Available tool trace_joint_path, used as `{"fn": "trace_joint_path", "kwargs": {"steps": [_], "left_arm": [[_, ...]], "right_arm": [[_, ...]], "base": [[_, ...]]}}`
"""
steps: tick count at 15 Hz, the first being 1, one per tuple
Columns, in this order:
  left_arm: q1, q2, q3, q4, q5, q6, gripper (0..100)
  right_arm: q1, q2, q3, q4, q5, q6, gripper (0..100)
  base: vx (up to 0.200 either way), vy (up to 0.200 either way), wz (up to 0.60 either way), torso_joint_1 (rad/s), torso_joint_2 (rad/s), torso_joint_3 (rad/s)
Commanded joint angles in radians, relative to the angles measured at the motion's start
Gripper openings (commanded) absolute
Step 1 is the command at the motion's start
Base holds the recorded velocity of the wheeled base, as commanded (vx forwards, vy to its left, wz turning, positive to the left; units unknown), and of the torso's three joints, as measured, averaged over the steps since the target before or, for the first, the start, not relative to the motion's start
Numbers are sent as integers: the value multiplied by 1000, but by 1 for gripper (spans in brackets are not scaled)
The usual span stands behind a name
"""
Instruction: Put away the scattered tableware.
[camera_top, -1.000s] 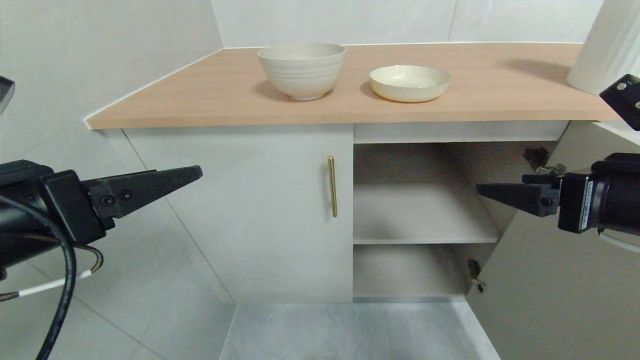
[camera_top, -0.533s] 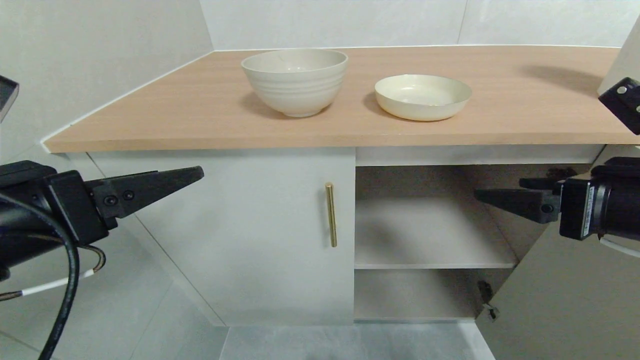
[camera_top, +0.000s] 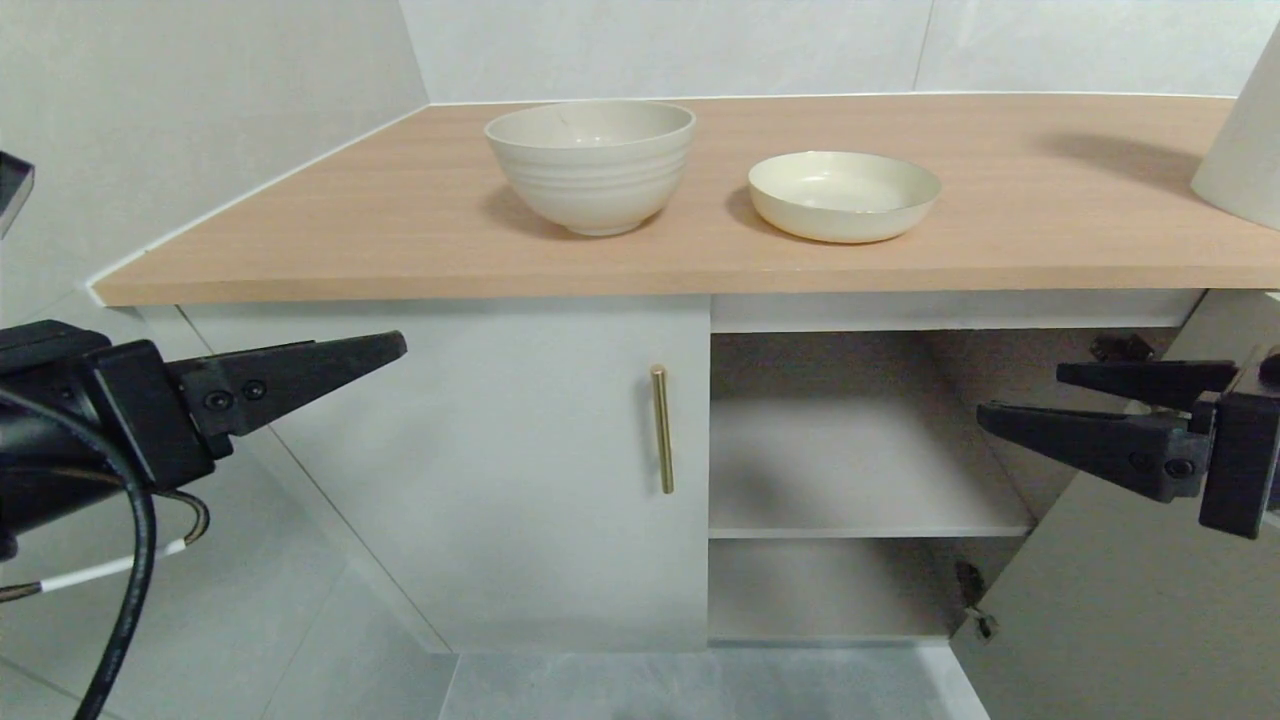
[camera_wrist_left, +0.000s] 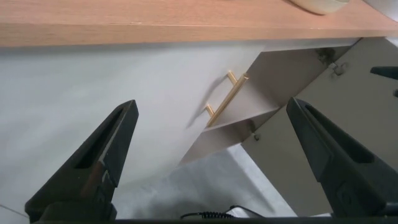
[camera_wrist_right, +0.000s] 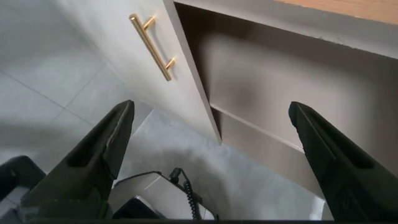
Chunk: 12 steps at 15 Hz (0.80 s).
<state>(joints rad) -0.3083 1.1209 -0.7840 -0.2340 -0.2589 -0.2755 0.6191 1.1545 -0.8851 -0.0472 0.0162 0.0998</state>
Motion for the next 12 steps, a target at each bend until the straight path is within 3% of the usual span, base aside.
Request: {"fn": "trace_joint_path", "kwargs": {"steps": [1,3,7,12], "left_arm": [[0,5,0,-1,0,-1,100],[0,5,0,-1,0,-1,100],[0,7,0,-1,-2,-1,100],[0,17,0,-2,-3,-1,100]], "right_arm": [[2,-10,5,-2,1,-2,100],[2,-10,6,-2,1,-3,100],[2,-4,9,-2,1,-5,100],[1,14,11,-2,-1,-5,100]], "base": [[0,0,0,0,0,0],[0,0,0,25,-50,-13],[0,0,0,140,-198,-223],[0,0,0,120,-569,-258]]}}
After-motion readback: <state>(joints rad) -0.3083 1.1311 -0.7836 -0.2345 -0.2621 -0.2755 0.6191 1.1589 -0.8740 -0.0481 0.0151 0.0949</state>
